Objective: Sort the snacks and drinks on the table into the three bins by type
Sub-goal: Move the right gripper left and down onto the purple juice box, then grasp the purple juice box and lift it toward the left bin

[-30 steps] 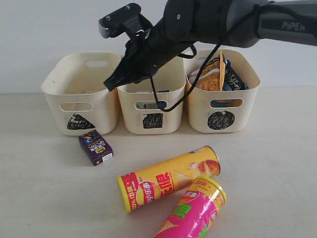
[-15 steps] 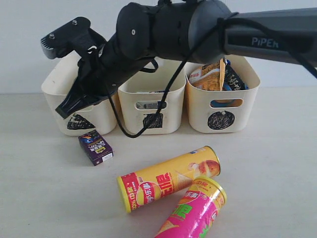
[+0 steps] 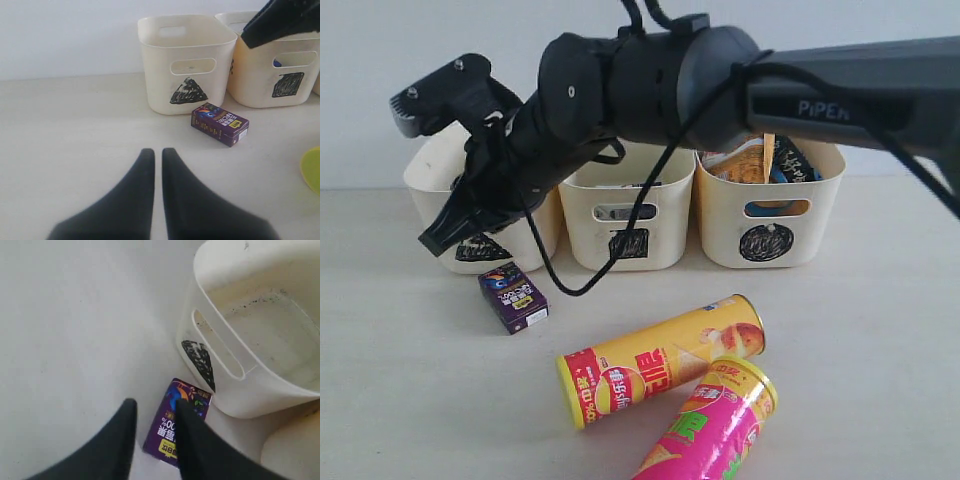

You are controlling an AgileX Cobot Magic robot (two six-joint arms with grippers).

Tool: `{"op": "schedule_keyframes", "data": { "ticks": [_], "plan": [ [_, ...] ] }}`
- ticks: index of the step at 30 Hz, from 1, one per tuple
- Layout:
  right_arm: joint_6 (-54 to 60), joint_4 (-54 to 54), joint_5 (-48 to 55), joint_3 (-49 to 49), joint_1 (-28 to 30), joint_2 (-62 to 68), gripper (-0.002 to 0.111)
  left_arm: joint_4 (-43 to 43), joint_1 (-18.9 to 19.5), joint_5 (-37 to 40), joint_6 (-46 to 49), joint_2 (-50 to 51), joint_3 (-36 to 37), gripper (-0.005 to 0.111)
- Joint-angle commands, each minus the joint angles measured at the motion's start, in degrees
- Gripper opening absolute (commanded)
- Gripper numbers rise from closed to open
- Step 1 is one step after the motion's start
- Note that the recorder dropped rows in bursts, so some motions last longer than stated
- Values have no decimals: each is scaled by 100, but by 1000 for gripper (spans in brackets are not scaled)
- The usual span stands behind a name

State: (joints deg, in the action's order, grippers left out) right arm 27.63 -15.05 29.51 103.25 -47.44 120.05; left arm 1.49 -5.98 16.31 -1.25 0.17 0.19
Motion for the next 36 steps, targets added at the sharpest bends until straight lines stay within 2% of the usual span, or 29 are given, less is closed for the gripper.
{"op": "schedule_keyframes", "data": {
  "ticks": [1,4,6,11,36],
  "plan": [
    [-75,16,-249,34,-5,318,66,-41,13,-42,-50,-17,-19,4],
    [-75,16,-447,34,-5,511,95,-41,13,-42,-50,-17,-19,4],
    [-86,16,-567,34,-5,630,99,-41,13,-42,-50,-17,-19,4],
    [-244,16,-911,34,26,928,96,-41,13,-42,-50,-17,-19,4],
    [-315,-92,-1414,34,171,1757,96,-41,13,-32,-50,-17,-19,4]
  ]
}}
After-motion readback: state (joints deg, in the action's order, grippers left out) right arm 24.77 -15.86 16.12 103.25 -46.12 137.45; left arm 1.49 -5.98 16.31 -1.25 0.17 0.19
